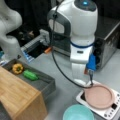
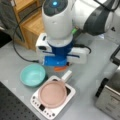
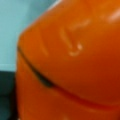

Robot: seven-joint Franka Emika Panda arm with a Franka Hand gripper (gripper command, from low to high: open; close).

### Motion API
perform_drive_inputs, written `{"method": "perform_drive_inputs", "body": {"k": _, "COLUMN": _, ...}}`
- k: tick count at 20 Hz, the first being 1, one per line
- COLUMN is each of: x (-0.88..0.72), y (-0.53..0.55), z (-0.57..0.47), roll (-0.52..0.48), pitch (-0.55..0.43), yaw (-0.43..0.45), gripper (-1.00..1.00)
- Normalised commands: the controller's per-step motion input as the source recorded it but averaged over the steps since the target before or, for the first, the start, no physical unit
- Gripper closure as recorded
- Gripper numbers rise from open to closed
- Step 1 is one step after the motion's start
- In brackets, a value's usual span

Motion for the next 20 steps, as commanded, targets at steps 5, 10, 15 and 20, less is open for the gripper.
{"method": "perform_drive_inputs", "body": {"k": 5, "x": -0.66, "y": -0.30, "z": 0.02, "roll": 0.075, "pitch": -0.232, "yaw": 0.701, "gripper": 1.00}}
{"method": "perform_drive_inputs", "body": {"k": 10, "x": -0.61, "y": -0.14, "z": 0.02, "roll": 0.130, "pitch": -0.169, "yaw": 0.611, "gripper": 1.00}}
{"method": "perform_drive_inputs", "body": {"k": 15, "x": -0.46, "y": -0.11, "z": -0.04, "roll": 0.139, "pitch": -0.145, "yaw": 0.495, "gripper": 1.00}}
{"method": "perform_drive_inputs", "body": {"k": 20, "x": -0.35, "y": -0.25, "z": -0.09, "roll": 0.182, "pitch": -0.128, "yaw": 0.435, "gripper": 1.00}}
